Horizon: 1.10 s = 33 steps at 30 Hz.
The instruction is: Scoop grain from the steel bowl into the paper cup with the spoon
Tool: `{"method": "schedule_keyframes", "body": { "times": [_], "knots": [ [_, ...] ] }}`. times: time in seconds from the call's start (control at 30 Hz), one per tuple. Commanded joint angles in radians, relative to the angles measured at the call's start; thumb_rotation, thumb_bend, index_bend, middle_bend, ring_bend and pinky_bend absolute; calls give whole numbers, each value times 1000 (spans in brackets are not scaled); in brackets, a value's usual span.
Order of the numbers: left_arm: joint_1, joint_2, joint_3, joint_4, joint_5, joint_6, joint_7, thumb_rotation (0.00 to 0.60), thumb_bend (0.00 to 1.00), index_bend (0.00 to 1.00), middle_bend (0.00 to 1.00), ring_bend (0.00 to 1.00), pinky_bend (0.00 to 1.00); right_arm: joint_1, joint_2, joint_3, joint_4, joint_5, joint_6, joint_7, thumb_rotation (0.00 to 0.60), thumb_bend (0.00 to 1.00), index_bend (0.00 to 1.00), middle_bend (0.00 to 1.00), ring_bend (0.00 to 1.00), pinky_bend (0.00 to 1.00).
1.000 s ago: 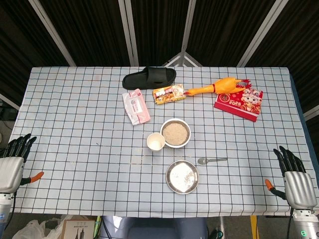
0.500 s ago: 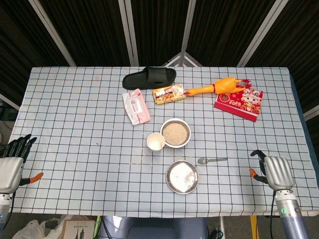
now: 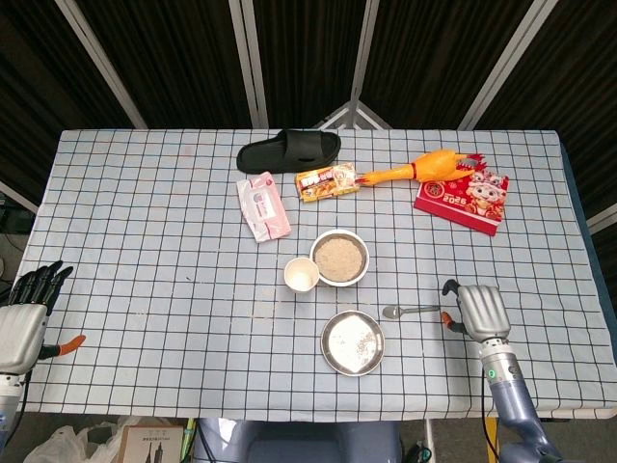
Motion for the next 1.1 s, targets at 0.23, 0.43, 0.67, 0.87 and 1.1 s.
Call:
{"method": "schedule_keyframes", "body": {
  "times": [0.23,0.43,0.67,0.87,1.1],
  "knots": [
    [-2,0,-1,-3,-6,-6,1,600,0,0,0,0,0,28,-68,-4,68,40,-28,-13,600,354,489,902,980,1000],
    [-2,0,0,-6,-7,-7,3,600,0,0,0,0,0,36,-102,-14,112,39,-30,-17,600,354,504,902,979,1000],
    [-2,1,-1,-8,-12,-9,3,600,0,0,0,0,0,48,-129,-18,152,46,-35,-20,600,355,510,902,979,1000],
    [-3,1,0,-9,-11,-11,2,600,0,0,0,0,0,54,-144,-18,170,53,-36,-21,600,363,516,902,979,1000],
    [-4,2,0,-9,-13,-12,0,600,0,0,0,0,0,60,-154,-19,184,63,-42,-26,600,366,520,902,980,1000]
  ]
}}
